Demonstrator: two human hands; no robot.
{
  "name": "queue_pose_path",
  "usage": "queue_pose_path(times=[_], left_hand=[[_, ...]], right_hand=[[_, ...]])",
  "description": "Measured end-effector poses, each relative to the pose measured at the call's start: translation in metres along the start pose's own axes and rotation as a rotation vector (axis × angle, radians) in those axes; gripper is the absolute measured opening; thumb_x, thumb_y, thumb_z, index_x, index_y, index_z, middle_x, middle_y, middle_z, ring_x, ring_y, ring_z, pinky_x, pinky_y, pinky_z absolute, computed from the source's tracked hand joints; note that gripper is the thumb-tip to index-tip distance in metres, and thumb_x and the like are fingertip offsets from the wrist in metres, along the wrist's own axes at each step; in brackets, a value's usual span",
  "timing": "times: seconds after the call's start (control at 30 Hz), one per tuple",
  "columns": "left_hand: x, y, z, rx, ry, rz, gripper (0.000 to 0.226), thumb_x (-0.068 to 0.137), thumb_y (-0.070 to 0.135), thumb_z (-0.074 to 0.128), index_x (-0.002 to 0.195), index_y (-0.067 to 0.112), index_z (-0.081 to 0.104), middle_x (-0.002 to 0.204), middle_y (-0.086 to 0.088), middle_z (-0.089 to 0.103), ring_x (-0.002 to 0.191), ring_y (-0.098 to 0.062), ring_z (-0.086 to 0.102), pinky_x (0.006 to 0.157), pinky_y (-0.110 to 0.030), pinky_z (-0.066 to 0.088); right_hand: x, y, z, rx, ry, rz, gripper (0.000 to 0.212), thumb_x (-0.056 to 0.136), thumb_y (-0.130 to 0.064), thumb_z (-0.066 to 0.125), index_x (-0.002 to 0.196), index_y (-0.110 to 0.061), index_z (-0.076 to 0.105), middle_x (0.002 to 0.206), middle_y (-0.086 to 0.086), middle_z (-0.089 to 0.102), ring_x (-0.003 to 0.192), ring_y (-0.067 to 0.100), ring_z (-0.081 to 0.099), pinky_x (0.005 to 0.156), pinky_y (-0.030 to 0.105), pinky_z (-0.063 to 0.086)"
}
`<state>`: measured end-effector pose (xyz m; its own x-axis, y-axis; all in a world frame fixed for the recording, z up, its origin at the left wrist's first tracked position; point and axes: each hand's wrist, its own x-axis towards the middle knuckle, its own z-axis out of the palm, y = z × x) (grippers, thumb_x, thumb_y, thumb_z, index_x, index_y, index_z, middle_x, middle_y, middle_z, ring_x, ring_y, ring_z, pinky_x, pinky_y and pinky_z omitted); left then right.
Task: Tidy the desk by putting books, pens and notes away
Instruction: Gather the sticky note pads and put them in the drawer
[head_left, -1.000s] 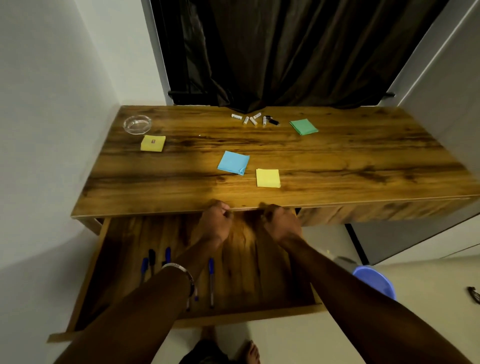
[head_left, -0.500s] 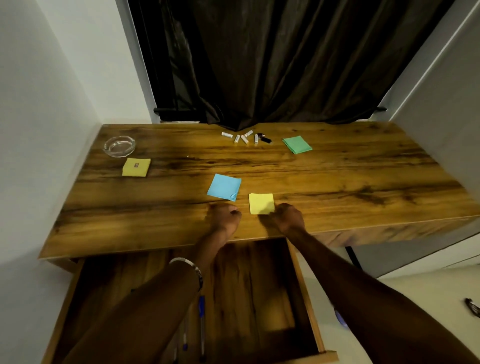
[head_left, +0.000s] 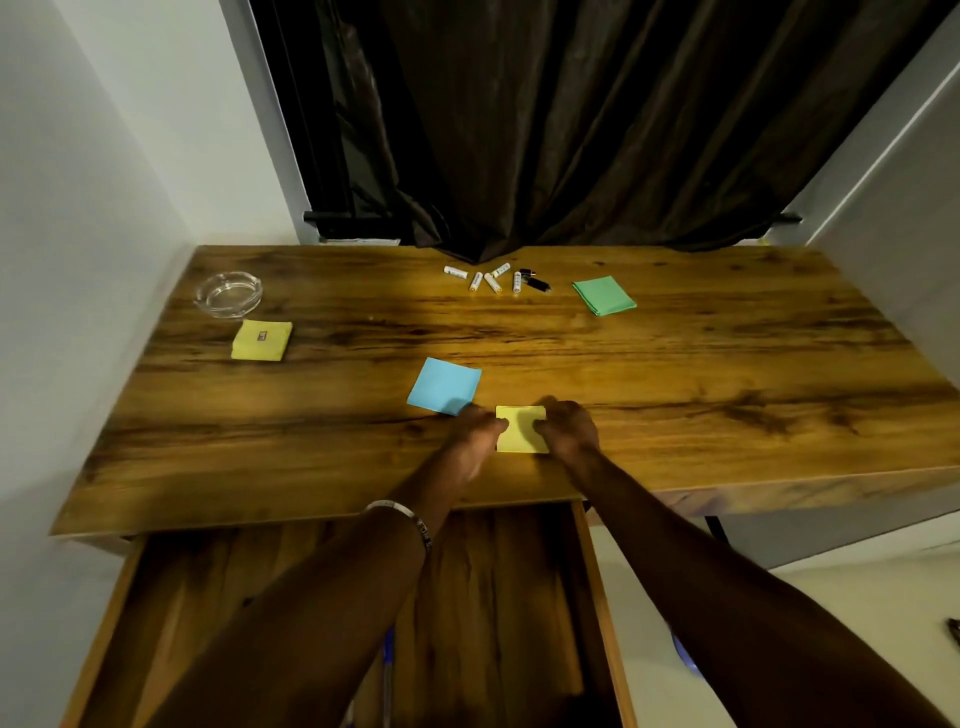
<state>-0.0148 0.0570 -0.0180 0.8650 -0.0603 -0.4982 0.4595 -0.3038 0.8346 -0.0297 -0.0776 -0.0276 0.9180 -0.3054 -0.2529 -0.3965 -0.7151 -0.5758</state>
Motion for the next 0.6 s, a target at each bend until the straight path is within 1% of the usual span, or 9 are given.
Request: queue_pose_path(times=[0.1, 0.17, 0.23, 0.3, 0.33, 0.4, 0.47, 0.53, 0.6], left_hand=[[0.003, -0.003, 0.002, -0.104, 0.024, -0.094, 0.018, 0.089, 0.003, 0.058, 0.074, 0.011, 0.053, 0.074, -0.005, 0.052, 0.067, -0.015, 0.050, 0.066, -0.030, 0.044], [0.004, -0.007, 0.002, -0.143, 0.037, -0.148, 0.007, 0.088, -0.001, 0.060, 0.091, 0.004, 0.058, 0.089, -0.012, 0.059, 0.079, -0.018, 0.056, 0.060, -0.026, 0.048], [0.005, -0.010, 0.001, -0.148, 0.034, -0.167, 0.029, 0.085, -0.004, 0.063, 0.114, -0.004, 0.057, 0.104, -0.017, 0.060, 0.090, -0.022, 0.056, 0.061, -0.025, 0.050], [0.004, -0.014, 0.000, -0.143, 0.037, -0.154, 0.036, 0.084, -0.006, 0.063, 0.119, -0.005, 0.056, 0.114, -0.021, 0.060, 0.094, -0.024, 0.057, 0.066, -0.028, 0.052], [0.003, -0.016, -0.001, -0.152, 0.038, -0.146, 0.037, 0.084, -0.007, 0.063, 0.121, -0.004, 0.056, 0.119, -0.022, 0.060, 0.096, -0.025, 0.058, 0.069, -0.029, 0.053], [-0.001, -0.017, -0.003, -0.158, 0.049, -0.122, 0.040, 0.083, -0.006, 0.065, 0.122, -0.001, 0.056, 0.122, -0.020, 0.060, 0.097, -0.024, 0.059, 0.066, -0.025, 0.053], [-0.003, -0.018, -0.004, -0.136, 0.057, -0.091, 0.041, 0.081, -0.003, 0.069, 0.121, 0.003, 0.057, 0.121, -0.017, 0.061, 0.098, -0.025, 0.061, 0.061, -0.021, 0.051], [-0.003, -0.019, -0.003, -0.112, 0.074, -0.082, 0.042, 0.079, 0.000, 0.072, 0.119, 0.005, 0.057, 0.119, -0.015, 0.061, 0.103, -0.027, 0.061, 0.064, -0.023, 0.051], [-0.001, -0.021, -0.001, -0.094, 0.112, -0.082, 0.043, 0.078, 0.004, 0.074, 0.118, 0.006, 0.058, 0.119, -0.014, 0.061, 0.103, -0.026, 0.060, 0.071, -0.030, 0.052]], right_hand=[[0.005, 0.003, 0.000, 0.173, 0.025, 0.106, 0.038, 0.085, -0.018, 0.065, 0.123, -0.020, 0.062, 0.125, 0.001, 0.063, 0.114, 0.022, 0.059, 0.091, 0.025, 0.045], [0.005, 0.005, 0.003, 0.392, 0.069, 0.198, 0.042, 0.079, -0.012, 0.073, 0.120, -0.017, 0.064, 0.122, 0.000, 0.065, 0.112, 0.020, 0.060, 0.096, 0.030, 0.049], [0.003, 0.006, 0.006, 0.524, 0.053, 0.239, 0.043, 0.076, -0.007, 0.077, 0.116, -0.016, 0.065, 0.114, 0.002, 0.067, 0.101, 0.020, 0.064, 0.076, 0.031, 0.058], [0.001, 0.007, 0.008, 0.563, 0.008, 0.248, 0.041, 0.076, -0.003, 0.076, 0.113, -0.018, 0.067, 0.108, 0.002, 0.068, 0.087, 0.018, 0.065, 0.050, 0.026, 0.056], [0.000, 0.008, 0.008, 0.566, 0.001, 0.252, 0.040, 0.076, -0.002, 0.076, 0.112, -0.019, 0.067, 0.107, 0.002, 0.069, 0.085, 0.018, 0.065, 0.050, 0.028, 0.057], [0.000, 0.011, 0.010, 0.565, 0.005, 0.260, 0.039, 0.074, -0.007, 0.080, 0.108, -0.019, 0.069, 0.107, 0.002, 0.070, 0.089, 0.018, 0.066, 0.065, 0.038, 0.061], [0.001, 0.015, 0.012, 0.511, 0.032, 0.234, 0.040, 0.069, -0.017, 0.085, 0.106, -0.017, 0.069, 0.106, 0.000, 0.071, 0.096, 0.017, 0.065, 0.085, 0.035, 0.057], [0.000, 0.017, 0.009, 0.474, 0.032, 0.203, 0.041, 0.069, -0.020, 0.086, 0.106, -0.014, 0.069, 0.104, -0.002, 0.070, 0.097, 0.013, 0.063, 0.089, 0.026, 0.050], [-0.001, 0.019, 0.006, 0.510, 0.029, 0.189, 0.038, 0.069, -0.016, 0.085, 0.104, -0.010, 0.070, 0.103, 0.001, 0.071, 0.096, 0.014, 0.065, 0.086, 0.027, 0.050]])
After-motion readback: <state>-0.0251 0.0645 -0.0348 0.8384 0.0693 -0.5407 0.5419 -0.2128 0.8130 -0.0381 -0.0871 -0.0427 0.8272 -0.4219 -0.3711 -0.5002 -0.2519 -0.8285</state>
